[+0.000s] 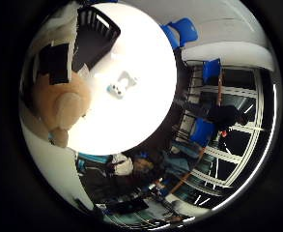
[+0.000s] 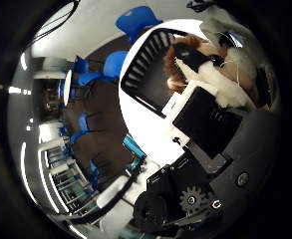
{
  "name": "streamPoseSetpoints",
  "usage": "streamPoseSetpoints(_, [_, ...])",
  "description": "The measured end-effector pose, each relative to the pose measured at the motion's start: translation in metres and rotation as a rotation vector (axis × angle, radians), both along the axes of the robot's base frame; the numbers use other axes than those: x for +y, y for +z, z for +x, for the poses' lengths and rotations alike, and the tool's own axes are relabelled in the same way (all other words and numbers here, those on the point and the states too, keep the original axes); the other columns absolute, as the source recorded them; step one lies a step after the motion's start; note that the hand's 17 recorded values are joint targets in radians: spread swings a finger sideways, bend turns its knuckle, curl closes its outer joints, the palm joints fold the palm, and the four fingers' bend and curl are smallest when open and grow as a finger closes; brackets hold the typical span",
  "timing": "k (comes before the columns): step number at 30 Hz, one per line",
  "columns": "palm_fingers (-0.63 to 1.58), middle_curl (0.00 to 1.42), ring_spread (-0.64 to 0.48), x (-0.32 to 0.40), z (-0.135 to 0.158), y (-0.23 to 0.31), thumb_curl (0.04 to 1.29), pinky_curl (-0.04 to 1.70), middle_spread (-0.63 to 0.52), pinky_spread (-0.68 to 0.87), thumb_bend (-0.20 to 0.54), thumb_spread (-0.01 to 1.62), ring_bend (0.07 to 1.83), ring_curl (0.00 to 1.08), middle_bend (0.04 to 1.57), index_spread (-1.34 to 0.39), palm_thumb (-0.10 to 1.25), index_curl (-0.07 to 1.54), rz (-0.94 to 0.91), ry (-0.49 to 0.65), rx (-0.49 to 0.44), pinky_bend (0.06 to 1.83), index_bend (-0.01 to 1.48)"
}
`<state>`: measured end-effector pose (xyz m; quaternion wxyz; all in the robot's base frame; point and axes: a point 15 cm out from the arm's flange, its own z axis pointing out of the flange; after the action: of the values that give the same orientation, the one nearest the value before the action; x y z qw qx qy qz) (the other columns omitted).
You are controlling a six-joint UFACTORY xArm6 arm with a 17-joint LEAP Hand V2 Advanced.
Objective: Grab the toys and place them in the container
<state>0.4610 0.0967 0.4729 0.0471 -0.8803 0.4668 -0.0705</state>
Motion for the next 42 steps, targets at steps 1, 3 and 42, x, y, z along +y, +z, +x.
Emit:
streamPoseSetpoints(1, [1.10, 0.78, -0.24, 0.013, 0.002, 0.003, 0.75, 1.06, -0.14, -0.24, -0.016, 0.92, 1.32, 0.80, 1.34, -0.22, 1.04, 0.89, 0.013, 0.006, -0.020, 1.17, 1.02])
streamPoseSetpoints(3, [1.10, 0.77, -0.23, 0.032, 0.003, 0.003, 0.75, 1.06, -0.14, -0.24, -0.017, 0.91, 1.32, 0.80, 1.34, -0.22, 1.04, 0.89, 0.026, 0.017, -0.033, 1.17, 1.02])
streamPoseSetpoints(42, [0.03, 0.32, 0.19, -0.136, 0.027, -0.081, 0.32, 0.37, 0.03, 0.41, -0.027, 1.05, 0.34, 0.24, 0.23, -0.45, 0.54, 0.32, -0.205, 0.018, 0.216, 0.43, 0.17])
